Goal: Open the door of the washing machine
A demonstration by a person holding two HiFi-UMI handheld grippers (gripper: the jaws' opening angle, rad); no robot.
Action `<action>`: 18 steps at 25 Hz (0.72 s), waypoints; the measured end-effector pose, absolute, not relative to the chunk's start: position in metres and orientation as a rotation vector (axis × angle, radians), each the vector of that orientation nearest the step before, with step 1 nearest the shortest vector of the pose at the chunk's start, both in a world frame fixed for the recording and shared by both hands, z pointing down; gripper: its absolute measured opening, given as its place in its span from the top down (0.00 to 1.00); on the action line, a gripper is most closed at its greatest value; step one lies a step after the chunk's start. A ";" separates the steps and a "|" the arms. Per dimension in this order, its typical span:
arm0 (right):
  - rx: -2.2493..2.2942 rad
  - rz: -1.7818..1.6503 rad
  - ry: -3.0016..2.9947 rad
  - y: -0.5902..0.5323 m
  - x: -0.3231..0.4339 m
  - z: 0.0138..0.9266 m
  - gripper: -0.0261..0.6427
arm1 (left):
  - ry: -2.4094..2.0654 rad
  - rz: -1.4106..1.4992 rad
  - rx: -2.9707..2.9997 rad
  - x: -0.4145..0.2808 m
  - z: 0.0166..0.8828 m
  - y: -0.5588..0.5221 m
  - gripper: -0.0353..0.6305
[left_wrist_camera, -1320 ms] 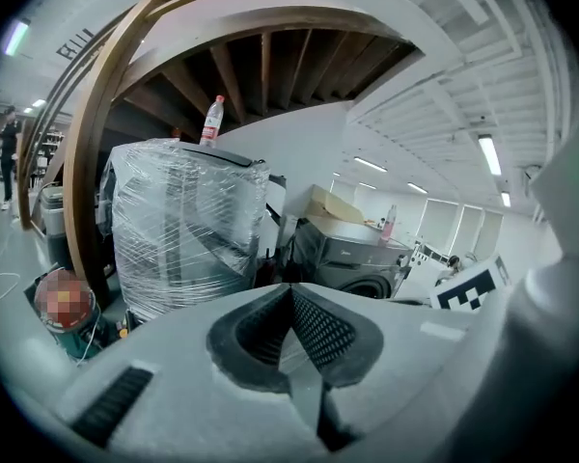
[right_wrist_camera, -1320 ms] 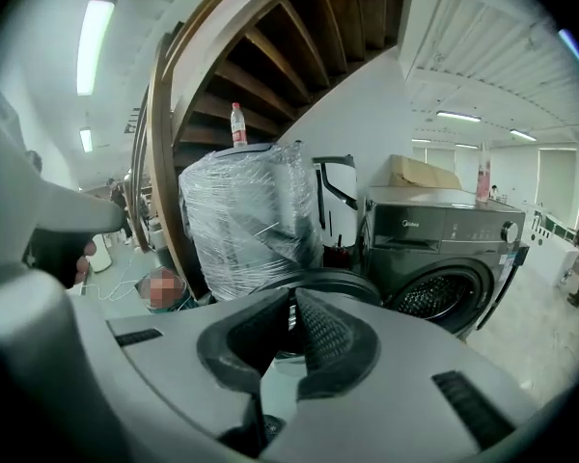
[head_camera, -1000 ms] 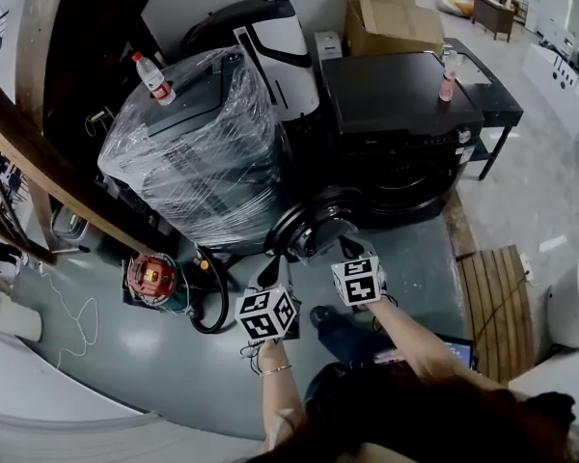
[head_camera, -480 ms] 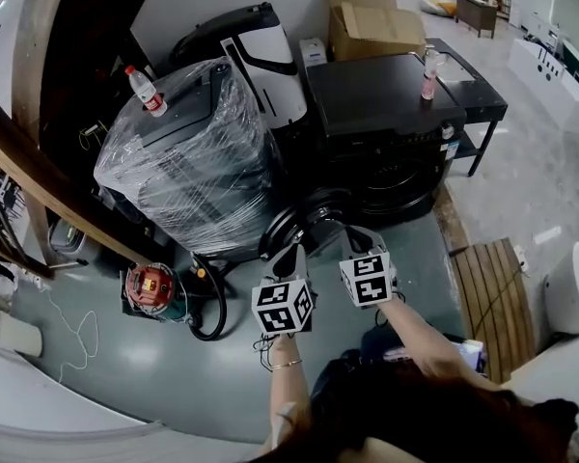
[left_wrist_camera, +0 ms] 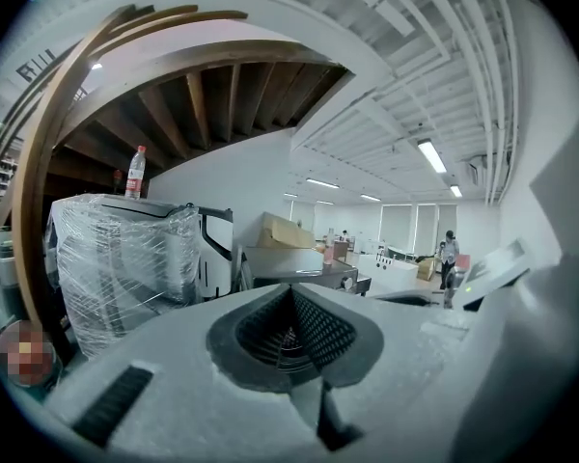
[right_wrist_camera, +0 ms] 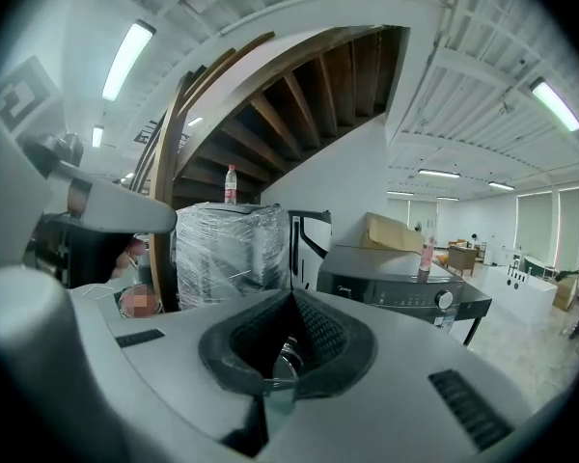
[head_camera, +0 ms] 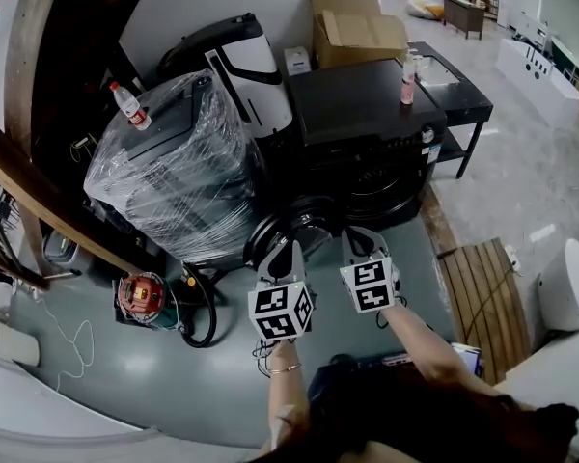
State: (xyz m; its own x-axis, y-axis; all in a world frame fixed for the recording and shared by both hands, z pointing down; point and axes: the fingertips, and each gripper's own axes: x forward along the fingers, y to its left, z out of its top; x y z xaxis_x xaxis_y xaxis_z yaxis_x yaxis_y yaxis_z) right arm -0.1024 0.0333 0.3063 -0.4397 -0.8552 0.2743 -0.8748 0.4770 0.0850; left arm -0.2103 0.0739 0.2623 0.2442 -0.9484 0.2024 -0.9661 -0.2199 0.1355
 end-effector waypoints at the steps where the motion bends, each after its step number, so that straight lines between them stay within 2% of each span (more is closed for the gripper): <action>1: 1.472 0.091 -2.452 0.035 -0.097 0.303 0.96 | -1.794 0.118 2.289 -0.203 0.261 0.075 0.93; 18: 1.426 0.038 -2.531 0.066 -0.026 0.264 0.96 | -1.830 0.139 2.321 -0.118 0.236 0.100 0.93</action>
